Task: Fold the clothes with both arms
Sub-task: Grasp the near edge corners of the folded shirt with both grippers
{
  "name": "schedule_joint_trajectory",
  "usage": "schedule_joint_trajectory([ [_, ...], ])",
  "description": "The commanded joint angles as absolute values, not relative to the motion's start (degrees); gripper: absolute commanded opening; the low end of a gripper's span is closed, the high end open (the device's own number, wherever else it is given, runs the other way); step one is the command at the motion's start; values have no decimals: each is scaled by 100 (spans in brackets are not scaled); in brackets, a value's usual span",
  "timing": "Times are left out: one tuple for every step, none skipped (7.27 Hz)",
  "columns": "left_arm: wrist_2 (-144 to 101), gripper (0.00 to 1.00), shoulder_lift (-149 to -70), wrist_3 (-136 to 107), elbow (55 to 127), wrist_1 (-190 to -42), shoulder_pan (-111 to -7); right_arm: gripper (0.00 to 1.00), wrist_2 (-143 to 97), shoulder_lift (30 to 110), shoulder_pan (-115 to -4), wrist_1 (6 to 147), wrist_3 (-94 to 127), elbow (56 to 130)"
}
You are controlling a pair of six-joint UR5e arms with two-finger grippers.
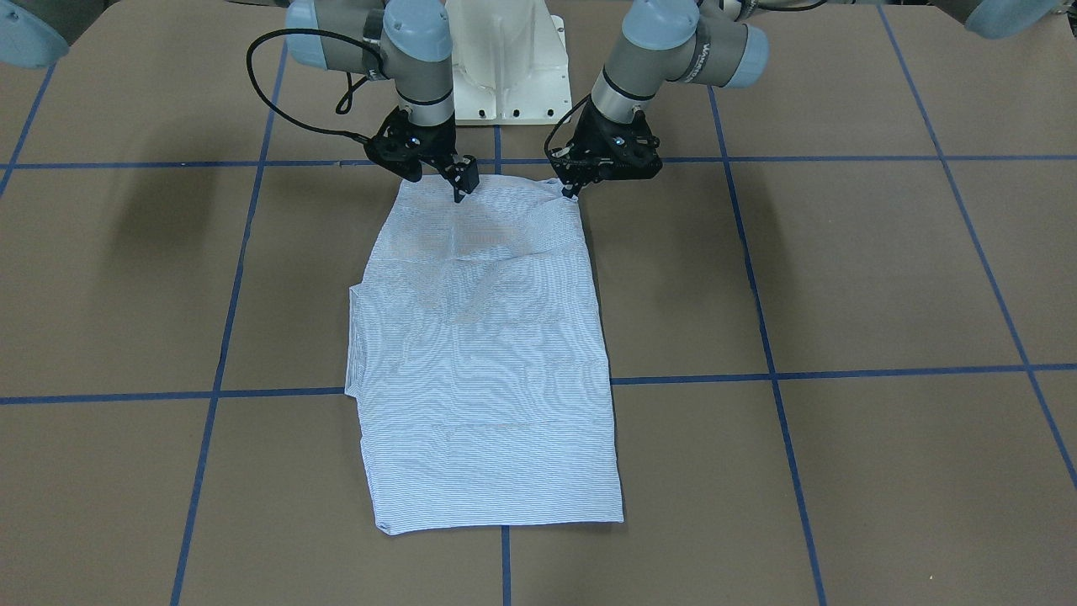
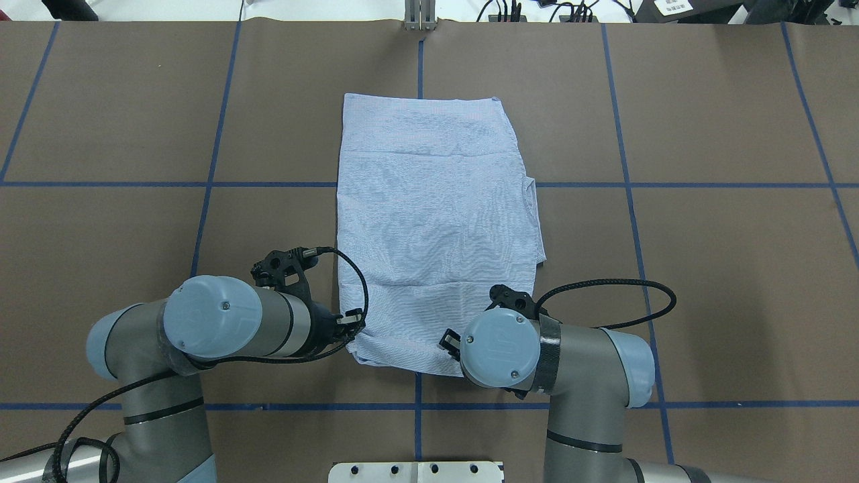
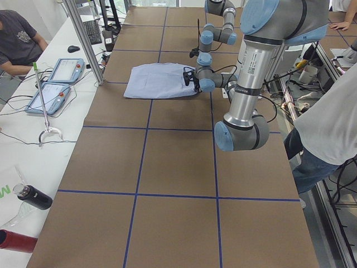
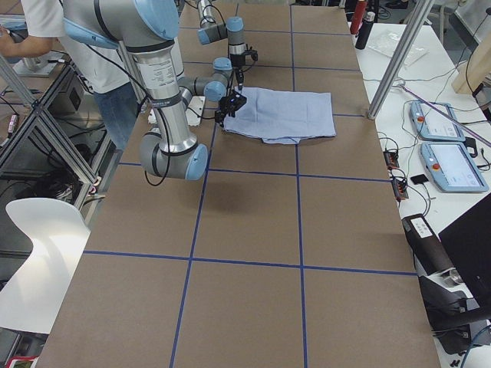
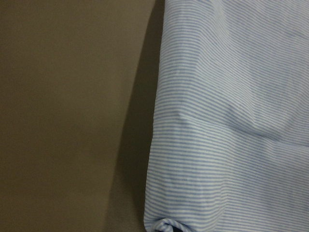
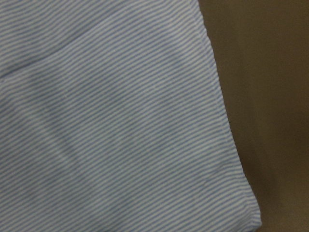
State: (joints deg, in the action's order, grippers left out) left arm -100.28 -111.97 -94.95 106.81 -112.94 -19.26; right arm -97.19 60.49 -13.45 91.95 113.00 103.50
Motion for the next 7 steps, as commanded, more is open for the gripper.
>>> schedule_joint_trajectory([
  [-10028,0,-11197,-9492,10679,-11294,-1925,70,-9738,6047,-1345,9193,11303,10345],
  [-10028,0,-11197,-9492,10679,-11294,-1934,69,-9747,6047,-1345,9202,11303,10345],
  [-10028,0,-11197,-9492,10679,-11294,-1934,51,-9756,6047,-1353,9202,11303,10362],
  [-10028,0,-11197,-9492,10679,-11303,-1942,27,-9756,6029,-1354,9202,11303,10388],
  [-10028,0,-11197,-9492,10679,-11294,-1951,10,-9756,5994,-1388,9202,11303,10397],
  [-10028,0,-11189,-9492,10679,-11294,-1951,0,-9773,5959,-1406,9202,11311,10397],
  [-10028,0,-11197,-9483,10679,-11294,-1951,0,-9773,5959,-1450,9202,11468,10397],
])
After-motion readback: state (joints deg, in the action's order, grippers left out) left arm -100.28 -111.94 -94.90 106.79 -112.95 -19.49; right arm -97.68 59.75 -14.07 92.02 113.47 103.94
